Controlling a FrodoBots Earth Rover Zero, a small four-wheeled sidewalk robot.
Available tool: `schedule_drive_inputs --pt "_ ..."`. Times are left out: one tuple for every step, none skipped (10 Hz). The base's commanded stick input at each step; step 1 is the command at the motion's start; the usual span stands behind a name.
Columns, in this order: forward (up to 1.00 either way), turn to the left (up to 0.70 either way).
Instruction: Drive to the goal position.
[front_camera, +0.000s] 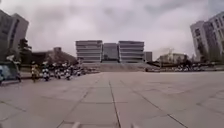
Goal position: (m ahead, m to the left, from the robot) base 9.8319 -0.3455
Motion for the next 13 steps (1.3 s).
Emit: schedule_drive_inputs --pt "0.70 0.00" --pt "0.70 0.00" --pt "0.70 -0.10" --pt "0.70 -0.13" --pt "0.70 -0.11" --pt "0.70 -0.06" --pt "0.70 0.00" --pt "0.70 0.00" --pt "0.70 0.00" --pt "0.70 0.00" --pt "0.70 0.00" --pt "0.70 0.00" --pt "0.70 0.00"
